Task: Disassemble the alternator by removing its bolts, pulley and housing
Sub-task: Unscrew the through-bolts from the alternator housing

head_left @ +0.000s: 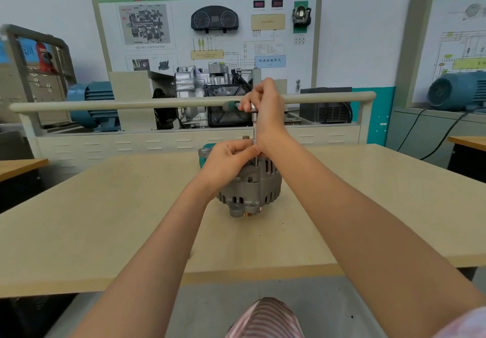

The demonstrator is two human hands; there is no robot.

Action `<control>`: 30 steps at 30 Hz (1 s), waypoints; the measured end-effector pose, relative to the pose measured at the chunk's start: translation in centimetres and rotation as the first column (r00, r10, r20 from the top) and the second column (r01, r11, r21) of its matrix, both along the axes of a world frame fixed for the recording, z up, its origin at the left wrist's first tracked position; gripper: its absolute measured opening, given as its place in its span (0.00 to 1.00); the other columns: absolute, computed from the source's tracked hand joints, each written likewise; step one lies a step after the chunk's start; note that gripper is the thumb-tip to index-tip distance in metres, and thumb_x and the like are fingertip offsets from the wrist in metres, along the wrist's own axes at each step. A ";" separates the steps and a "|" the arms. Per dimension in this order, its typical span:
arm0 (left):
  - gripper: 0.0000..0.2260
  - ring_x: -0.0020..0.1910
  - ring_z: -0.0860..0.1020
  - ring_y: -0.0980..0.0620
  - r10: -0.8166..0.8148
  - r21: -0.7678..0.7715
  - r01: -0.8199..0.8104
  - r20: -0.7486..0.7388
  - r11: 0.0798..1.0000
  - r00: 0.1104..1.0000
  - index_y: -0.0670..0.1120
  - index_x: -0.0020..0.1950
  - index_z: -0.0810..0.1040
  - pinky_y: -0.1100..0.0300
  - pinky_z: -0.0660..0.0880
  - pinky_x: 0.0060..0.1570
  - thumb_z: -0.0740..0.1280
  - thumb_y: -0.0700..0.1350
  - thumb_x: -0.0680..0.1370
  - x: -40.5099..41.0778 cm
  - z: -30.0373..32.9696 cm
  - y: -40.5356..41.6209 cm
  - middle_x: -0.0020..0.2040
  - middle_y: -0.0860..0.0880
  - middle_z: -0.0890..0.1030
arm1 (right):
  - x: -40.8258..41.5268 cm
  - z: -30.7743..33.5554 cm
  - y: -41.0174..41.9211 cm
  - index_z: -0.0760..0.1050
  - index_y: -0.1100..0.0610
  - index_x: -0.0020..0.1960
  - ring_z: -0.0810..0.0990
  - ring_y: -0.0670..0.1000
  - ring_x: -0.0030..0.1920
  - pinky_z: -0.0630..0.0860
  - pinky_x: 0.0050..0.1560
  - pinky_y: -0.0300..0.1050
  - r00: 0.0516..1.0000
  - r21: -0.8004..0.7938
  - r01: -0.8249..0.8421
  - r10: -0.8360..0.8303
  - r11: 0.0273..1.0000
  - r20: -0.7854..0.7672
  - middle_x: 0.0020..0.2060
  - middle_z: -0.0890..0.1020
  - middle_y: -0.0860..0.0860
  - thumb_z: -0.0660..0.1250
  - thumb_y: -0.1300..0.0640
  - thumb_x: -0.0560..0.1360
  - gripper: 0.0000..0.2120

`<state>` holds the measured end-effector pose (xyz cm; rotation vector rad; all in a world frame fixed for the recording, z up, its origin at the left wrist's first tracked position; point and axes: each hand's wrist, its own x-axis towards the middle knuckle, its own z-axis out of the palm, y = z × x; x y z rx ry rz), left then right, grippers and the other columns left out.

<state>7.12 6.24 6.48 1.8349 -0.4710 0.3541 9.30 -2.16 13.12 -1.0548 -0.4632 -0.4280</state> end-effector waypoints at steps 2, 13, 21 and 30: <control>0.10 0.41 0.82 0.60 0.046 -0.002 -0.046 0.006 0.999 0.999 0.56 0.41 0.82 0.65 0.77 0.46 0.66 0.44 0.78 0.2 -0.2 0.0 0.37 0.56 0.85 | -0.1 -0.9 0.3 0.61 0.55 0.26 0.64 0.47 0.27 0.66 0.36 0.43 0.958 -0.178 0.265 -0.239 0.948 0.158 0.22 0.65 0.48 0.55 0.62 0.77 0.20; 0.11 0.34 0.79 0.65 0.089 0.028 -0.090 0.016 0.996 0.996 0.55 0.39 0.81 0.73 0.71 0.30 0.65 0.42 0.78 0.1 -0.1 -0.5 0.30 0.60 0.81 | -0.3 -1.4 0.3 0.63 0.57 0.26 0.63 0.47 0.28 0.63 0.34 0.43 0.855 -0.296 0.501 -0.414 0.813 0.311 0.22 0.64 0.48 0.55 0.56 0.71 0.15; 0.08 0.39 0.82 0.63 0.058 -0.005 -0.058 0.045 0.998 0.997 0.54 0.43 0.82 0.71 0.76 0.39 0.66 0.44 0.78 -0.1 -0.2 -0.5 0.37 0.58 0.84 | 0.2 -0.5 -0.1 0.66 0.59 0.26 0.68 0.44 0.25 0.70 0.41 0.44 0.997 -0.037 0.034 -0.031 0.999 0.065 0.21 0.69 0.49 0.53 0.62 0.76 0.19; 0.19 0.17 0.67 0.64 0.215 0.015 -0.216 0.028 0.976 0.976 0.47 0.27 0.68 0.73 0.60 0.19 0.60 0.30 0.75 0.4 -0.4 -0.5 0.16 0.57 0.69 | -0.4 -3.5 0.6 0.75 0.61 0.47 0.70 0.55 0.48 0.63 0.58 0.47 0.396 -0.394 0.904 -0.665 0.163 0.633 0.45 0.75 0.54 0.59 0.56 0.71 0.11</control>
